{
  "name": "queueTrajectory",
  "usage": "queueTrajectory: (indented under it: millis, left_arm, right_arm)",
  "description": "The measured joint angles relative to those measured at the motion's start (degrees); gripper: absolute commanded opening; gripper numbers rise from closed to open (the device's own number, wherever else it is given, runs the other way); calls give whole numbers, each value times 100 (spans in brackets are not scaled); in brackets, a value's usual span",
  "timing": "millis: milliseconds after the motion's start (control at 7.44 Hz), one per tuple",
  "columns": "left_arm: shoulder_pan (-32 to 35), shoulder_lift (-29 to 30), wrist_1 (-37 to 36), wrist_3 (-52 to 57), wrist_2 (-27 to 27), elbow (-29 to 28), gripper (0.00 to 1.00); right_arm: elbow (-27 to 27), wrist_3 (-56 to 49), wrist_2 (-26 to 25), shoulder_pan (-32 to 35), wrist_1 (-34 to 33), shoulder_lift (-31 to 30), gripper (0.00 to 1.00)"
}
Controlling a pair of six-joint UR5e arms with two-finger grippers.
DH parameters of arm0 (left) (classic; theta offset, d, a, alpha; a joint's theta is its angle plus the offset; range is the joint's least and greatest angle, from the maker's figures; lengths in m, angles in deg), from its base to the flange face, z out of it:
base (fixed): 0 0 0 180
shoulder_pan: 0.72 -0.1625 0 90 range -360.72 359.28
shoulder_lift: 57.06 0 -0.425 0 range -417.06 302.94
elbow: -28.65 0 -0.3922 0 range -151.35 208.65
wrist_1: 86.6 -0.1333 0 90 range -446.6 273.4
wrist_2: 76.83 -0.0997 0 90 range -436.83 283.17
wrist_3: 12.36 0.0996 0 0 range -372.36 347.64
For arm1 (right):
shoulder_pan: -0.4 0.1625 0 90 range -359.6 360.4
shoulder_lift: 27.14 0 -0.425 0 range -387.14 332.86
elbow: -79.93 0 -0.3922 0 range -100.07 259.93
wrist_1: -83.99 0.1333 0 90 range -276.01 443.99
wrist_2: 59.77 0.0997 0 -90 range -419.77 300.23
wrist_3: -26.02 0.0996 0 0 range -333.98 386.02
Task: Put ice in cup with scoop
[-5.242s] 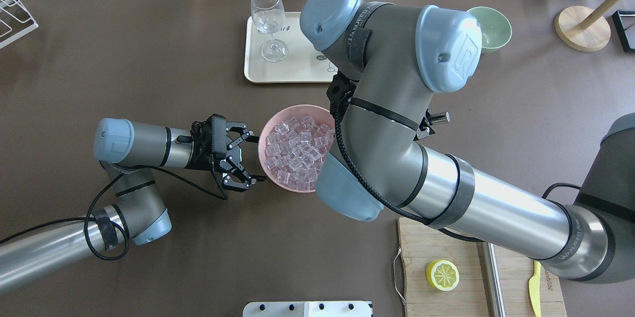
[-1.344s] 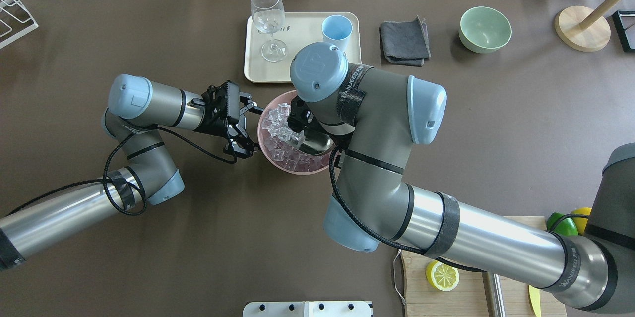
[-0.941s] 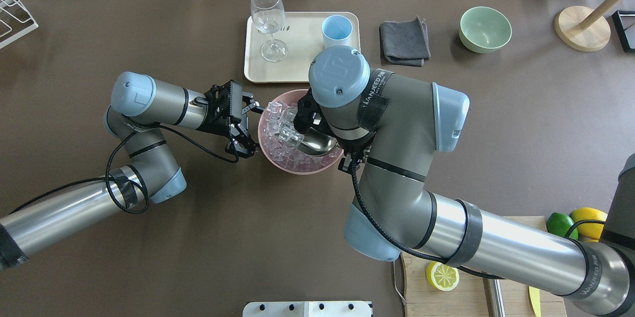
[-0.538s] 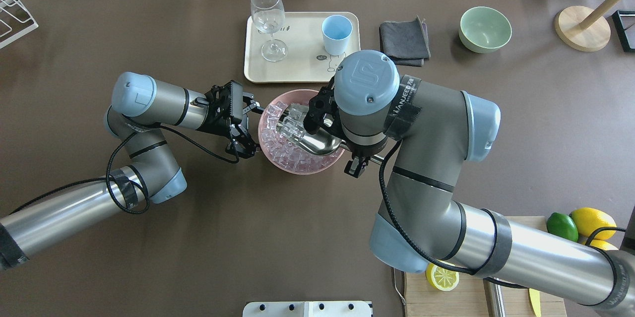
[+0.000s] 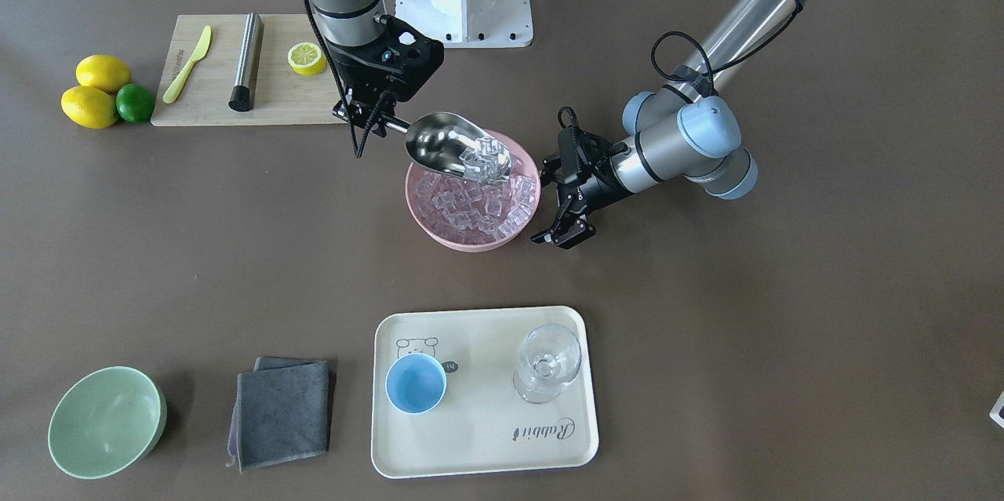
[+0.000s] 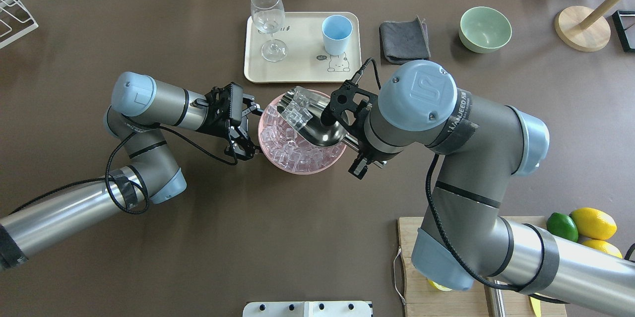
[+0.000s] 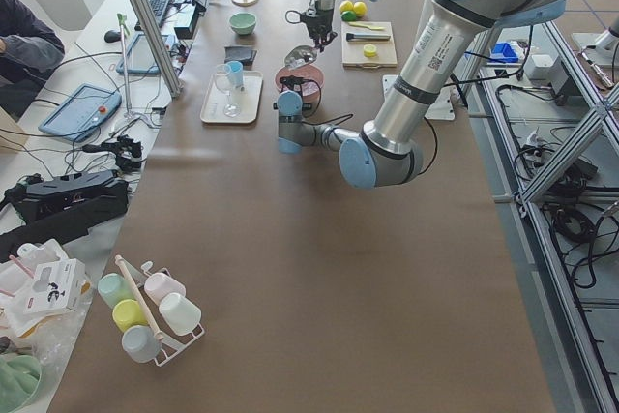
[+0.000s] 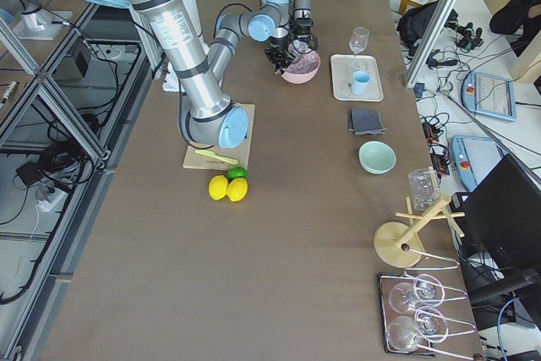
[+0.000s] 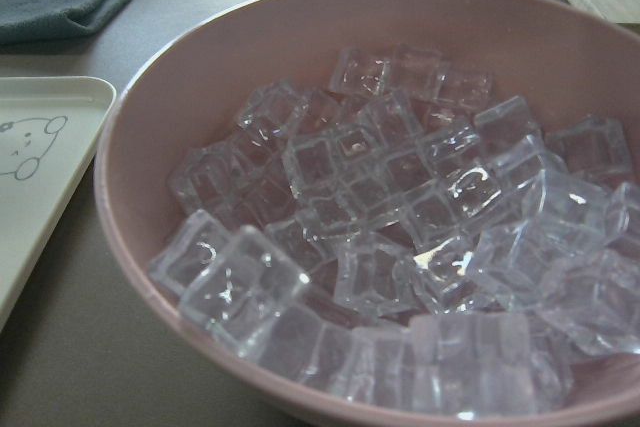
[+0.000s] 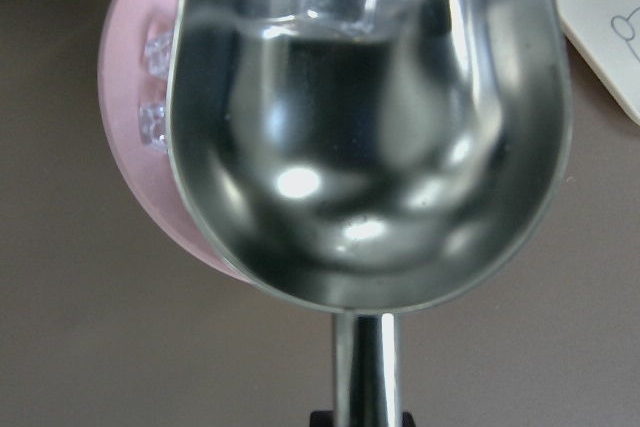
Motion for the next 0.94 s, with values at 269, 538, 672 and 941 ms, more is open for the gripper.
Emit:
queueTrajectory:
  millis: [269,538,672,941]
  left_arm:
    - [21,-7,6,11,48,6,98]
    - [86,-37,8,12,156,28,98]
    - [123,-84,7,12,194,88,98]
    - [188,-338,-214,4,206,520,98]
  right_arm:
    - [130,871,-14,80,1160,-394,0]
    - [152,1126,182,248,1487,-702,0]
    - [129,1129,406,353,1332,-815,0]
    - [103,1110,816,560,548,-814,0]
